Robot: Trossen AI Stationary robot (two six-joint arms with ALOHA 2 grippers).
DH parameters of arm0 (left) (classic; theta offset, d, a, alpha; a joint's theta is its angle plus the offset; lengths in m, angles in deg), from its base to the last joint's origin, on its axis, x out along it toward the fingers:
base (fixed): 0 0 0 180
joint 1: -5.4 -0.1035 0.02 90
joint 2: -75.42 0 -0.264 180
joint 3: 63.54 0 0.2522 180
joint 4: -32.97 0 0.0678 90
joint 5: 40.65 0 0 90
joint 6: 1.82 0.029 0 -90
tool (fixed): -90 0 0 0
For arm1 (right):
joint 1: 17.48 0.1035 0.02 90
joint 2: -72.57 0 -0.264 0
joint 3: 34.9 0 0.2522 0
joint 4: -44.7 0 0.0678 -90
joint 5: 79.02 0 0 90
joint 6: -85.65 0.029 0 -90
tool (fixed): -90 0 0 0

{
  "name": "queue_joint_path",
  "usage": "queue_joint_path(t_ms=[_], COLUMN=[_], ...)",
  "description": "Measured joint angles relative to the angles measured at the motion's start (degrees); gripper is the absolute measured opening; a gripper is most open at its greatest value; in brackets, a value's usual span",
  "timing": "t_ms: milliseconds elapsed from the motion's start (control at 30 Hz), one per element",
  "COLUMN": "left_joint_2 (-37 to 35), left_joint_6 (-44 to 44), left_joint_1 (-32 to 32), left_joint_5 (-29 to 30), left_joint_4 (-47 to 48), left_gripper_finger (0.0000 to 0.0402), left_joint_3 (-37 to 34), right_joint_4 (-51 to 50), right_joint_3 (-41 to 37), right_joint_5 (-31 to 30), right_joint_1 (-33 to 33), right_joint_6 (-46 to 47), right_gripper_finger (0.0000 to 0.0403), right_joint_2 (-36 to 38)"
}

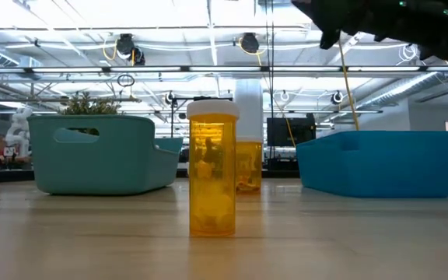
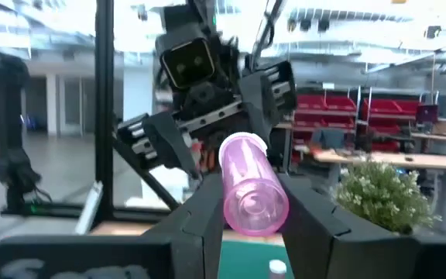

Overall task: Pick and place medicine bottles into bin by pill shape (circle, oval)
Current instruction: Put the small pink pill bottle into the green bin

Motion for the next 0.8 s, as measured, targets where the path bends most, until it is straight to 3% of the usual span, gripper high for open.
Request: queue_joint_path(t_ms=[167, 267, 400, 600, 800], left_joint_2=[0.33, 0.31, 0.38, 5.52, 7.95], left_joint_6=[-2.50, -7.72, -7.88, -4.31, -3.75], left_joint_1=[-0.82, -2.09, -2.94, -2.51, -2.99], left_joint_5=[-4.43, -9.23, -12.88, -12.68, -7.29], left_joint_4=[-12.94, -16.12, -16.16, -24.44, -30.44], left_gripper_finger=[0.0276, 0.0276, 0.0276, 0.0276, 0.0276], left_joint_3=[-2.87, -2.93, -2.94, -2.87, -2.73], right_joint_4=[4.33, 4.43, 5.86, 8.74, 9.50], right_joint_3=[-1.45, -1.45, -1.45, -1.45, -1.45], right_joint_5=[0.07, 0.31, 0.24, 0.23, 0.15], right_joint_1=[0.30, 0.89, 2.14, 3.19, 3.19], right_joint_6=[0.01, -0.67, -1.02, -2.24, -2.39], right_gripper_finger=[0.0100, 0.0100, 0.0100, 0.0100, 0.0100], right_joint_2=[-0.10, -0.11, -0.11, -1.46, -2.54])
